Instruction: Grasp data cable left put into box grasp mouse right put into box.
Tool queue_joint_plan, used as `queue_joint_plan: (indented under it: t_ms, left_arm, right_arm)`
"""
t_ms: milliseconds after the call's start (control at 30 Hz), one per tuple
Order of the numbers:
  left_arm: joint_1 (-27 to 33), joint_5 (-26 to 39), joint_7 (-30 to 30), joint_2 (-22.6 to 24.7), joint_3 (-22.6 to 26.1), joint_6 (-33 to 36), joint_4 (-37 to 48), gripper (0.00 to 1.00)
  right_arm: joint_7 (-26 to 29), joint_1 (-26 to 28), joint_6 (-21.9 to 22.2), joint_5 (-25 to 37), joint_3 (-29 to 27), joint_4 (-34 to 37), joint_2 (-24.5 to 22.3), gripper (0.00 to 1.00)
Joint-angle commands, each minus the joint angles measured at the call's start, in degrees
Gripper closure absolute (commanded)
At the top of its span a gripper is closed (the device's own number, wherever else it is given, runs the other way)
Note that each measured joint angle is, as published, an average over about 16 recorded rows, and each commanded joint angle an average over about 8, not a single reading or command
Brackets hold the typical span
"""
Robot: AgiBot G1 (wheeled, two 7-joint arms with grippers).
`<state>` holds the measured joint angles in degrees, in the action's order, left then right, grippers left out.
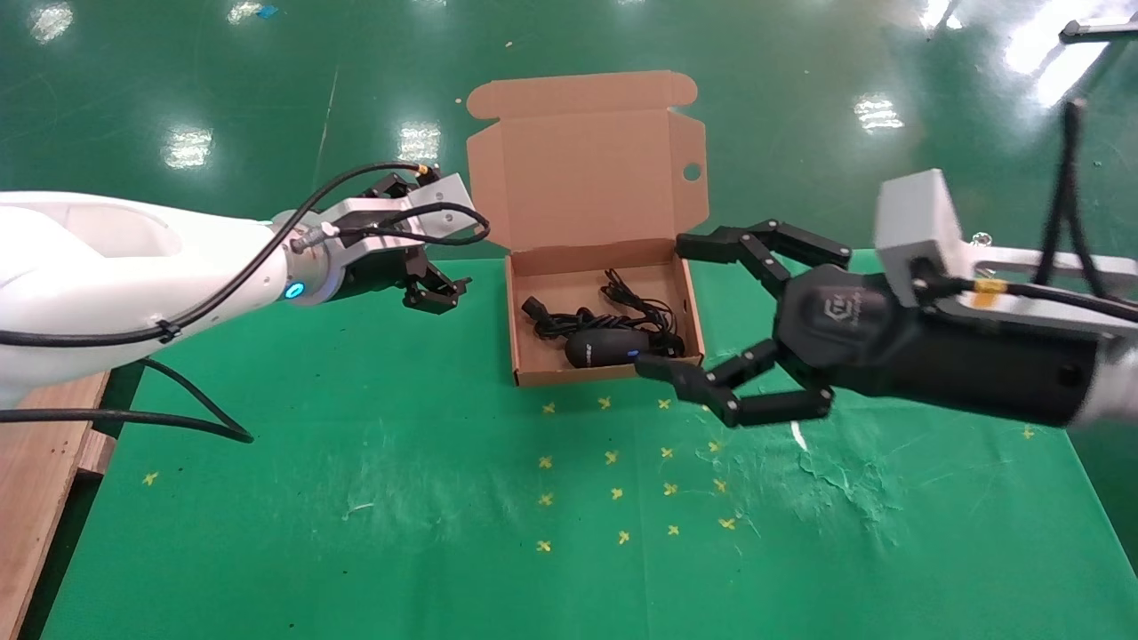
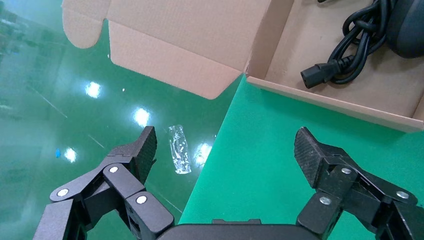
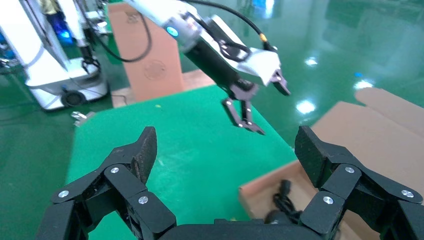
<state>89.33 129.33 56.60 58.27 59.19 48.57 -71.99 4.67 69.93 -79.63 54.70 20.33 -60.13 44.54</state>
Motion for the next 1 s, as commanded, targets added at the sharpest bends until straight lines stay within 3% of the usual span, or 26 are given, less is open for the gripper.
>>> queue_joint_plan:
  t_ms: [33, 533, 1000]
  left_arm:
    - [0.00, 0.00, 0.00, 0.00, 0.00, -0.01, 0.00, 0.00]
    - [-6.82, -21.49, -11.26, -5.72, -10.61, 9.11, -0.38, 0.00]
    - [-13.48, -42.45, -22.25, -11.29, -20.95, 18.01, -0.76, 0.00]
  right_arm:
    - [0.70, -0.97, -0.70, -1.49, -0.50, -1.56, -1.10, 0.00]
    - [5.68, -7.83, -5.68, -12.02, -4.03, -12.58, -8.91, 0.00]
    - [6.03, -8.32, -6.07, -12.88, -4.23, -13.39, -9.53, 0.00]
